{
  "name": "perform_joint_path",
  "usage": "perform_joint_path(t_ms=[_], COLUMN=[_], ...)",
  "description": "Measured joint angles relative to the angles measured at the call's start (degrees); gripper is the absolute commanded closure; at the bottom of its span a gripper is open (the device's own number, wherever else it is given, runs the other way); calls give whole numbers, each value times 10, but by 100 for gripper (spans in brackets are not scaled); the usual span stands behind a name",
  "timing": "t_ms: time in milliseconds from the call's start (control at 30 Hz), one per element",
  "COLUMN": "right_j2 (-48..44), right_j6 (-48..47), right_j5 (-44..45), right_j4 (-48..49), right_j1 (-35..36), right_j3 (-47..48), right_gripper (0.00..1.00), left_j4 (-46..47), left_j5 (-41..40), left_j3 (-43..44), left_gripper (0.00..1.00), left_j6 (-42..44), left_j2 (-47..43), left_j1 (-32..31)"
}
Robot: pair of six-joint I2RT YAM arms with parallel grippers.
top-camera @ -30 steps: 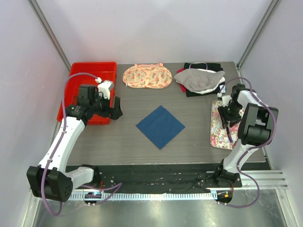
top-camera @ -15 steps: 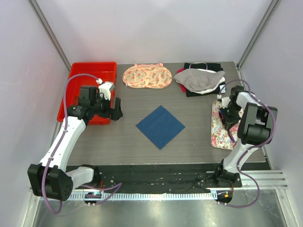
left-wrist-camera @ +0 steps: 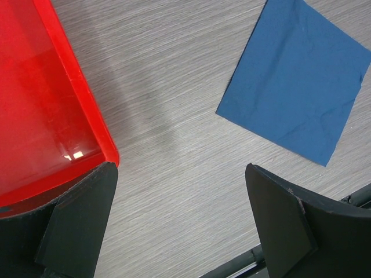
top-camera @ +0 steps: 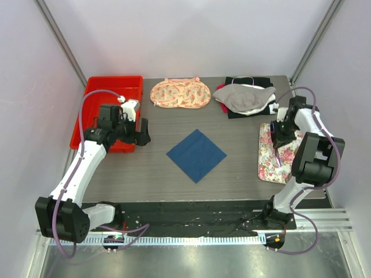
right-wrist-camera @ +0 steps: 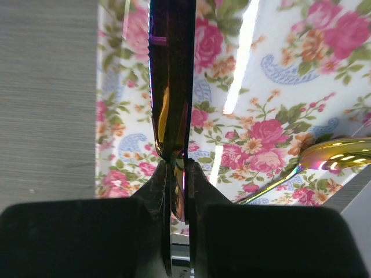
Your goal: Place the utensils on the paper napkin and roll it up
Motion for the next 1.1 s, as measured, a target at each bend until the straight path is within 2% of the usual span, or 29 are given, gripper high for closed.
perform_joint_path(t_ms=[200,367,567,767,1100], right_j2=[-19,-11,52,112,175], right_j6=[63,140,248,337,436], right_j5=[-51,-85,-110,-99,-17], right_j4=[-26,-27,0,26,45], right_j1=[28,113,230,323,455], right_j3=[81,132,201,223,256], right_gripper=[99,99,99,99,99], left_j4=[14,33,47,51,68], left_j5=[0,2,2,1,0], left_j3=[-10,-22,-24,-24,-23], left_gripper=[5,8,6,4,2], left_j6=[-23,-63,-110,-163,-209], left_j2=[20,55,101,129,145], left_j1=[-5,-10,-10,-10,-10])
